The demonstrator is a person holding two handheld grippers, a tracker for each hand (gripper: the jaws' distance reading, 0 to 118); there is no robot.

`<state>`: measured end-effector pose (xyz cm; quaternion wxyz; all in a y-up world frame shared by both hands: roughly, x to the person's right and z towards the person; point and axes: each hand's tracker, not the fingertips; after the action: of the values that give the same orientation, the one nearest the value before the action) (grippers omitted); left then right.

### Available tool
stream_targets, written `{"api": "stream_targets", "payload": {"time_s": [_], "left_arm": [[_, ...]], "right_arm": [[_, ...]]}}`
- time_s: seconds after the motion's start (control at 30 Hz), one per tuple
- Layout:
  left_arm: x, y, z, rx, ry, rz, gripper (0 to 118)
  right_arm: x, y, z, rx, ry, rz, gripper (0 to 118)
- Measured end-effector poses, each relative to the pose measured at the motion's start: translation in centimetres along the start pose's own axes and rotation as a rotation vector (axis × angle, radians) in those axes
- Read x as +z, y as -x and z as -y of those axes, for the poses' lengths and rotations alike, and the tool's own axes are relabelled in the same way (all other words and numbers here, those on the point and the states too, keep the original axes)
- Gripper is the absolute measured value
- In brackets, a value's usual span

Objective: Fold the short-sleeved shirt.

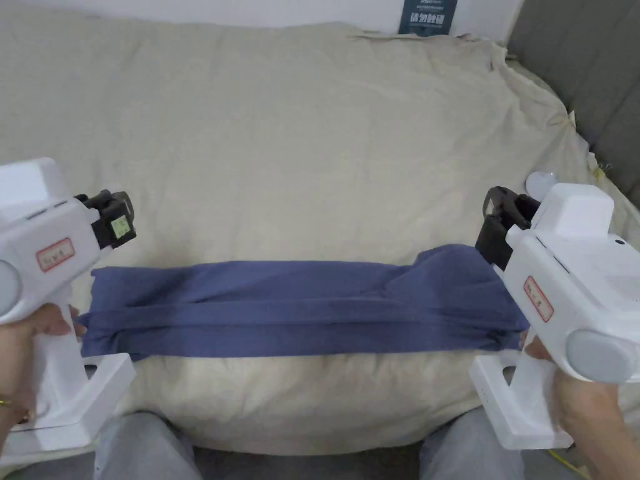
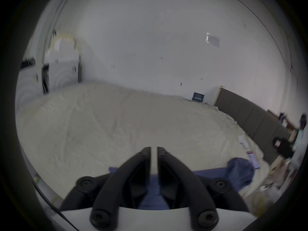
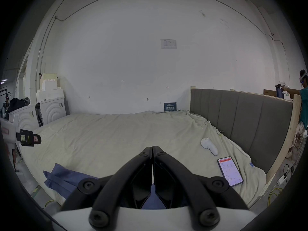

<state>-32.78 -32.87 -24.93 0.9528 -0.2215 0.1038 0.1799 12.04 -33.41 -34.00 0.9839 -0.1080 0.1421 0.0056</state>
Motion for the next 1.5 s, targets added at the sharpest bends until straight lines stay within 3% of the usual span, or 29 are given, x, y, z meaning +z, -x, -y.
{"api": "stream_targets", "payload": {"time_s": [0.03,0.07,0.1,0.13,0.17,0.37,0.53,0.7,1.03,1.07,1.1,1.13,1.17,1.2,1.5], "left_arm": [[-0.5,1.4,-0.8,0.038,0.066,0.039,34],[-1.0,2.6,-1.4,0.066,0.121,0.063,57],[-1.4,3.6,-1.7,0.070,0.147,0.076,88],[-1.9,4.7,-1.8,0.075,0.179,0.089,107],[-2.3,5.9,-2.0,0.082,0.204,0.092,117],[-5.3,13.0,-0.6,0.305,0.429,0.198,118],[-7.6,15.7,2.1,0.383,0.558,0.205,118],[-9.6,16.2,3.8,0.407,0.650,0.198,110],[-11.0,14.9,5.2,0.410,0.654,0.231,102],[-10.9,14.7,5.0,0.404,0.653,0.230,98],[-10.7,14.4,5.0,0.395,0.654,0.231,84],[-10.6,14.3,5.0,0.388,0.657,0.233,65],[-10.7,14.0,5.1,0.391,0.666,0.237,37],[-10.9,13.6,5.4,0.394,0.680,0.230,19],[-9.5,10.7,3.8,0.245,0.668,0.080,8]], "right_arm": [[-0.3,0.0,0.0,-0.009,0.008,-0.004,0],[-0.5,0.1,0.0,-0.028,0.019,-0.011,0],[-0.5,0.5,-0.1,-0.033,0.024,-0.017,0],[-0.6,0.7,-0.1,-0.026,0.024,-0.017,0],[-0.8,1.1,0.0,-0.010,0.025,-0.015,0],[-1.6,2.4,-0.1,0.020,0.050,-0.029,0],[-2.2,3.0,0.4,0.030,0.079,-0.032,0],[-2.4,3.4,0.9,0.037,0.107,-0.022,0],[-2.9,3.1,0.9,0.059,0.131,-0.011,0],[-3.0,3.1,1.0,0.058,0.133,-0.013,0],[-3.0,3.2,1.0,0.056,0.134,-0.016,0],[-3.0,3.2,1.1,0.055,0.135,-0.018,0],[-3.1,3.2,1.1,0.055,0.137,-0.020,0],[-3.1,3.2,1.2,0.054,0.139,-0.022,0],[-2.8,3.0,1.3,0.066,0.147,-0.038,0]]}}
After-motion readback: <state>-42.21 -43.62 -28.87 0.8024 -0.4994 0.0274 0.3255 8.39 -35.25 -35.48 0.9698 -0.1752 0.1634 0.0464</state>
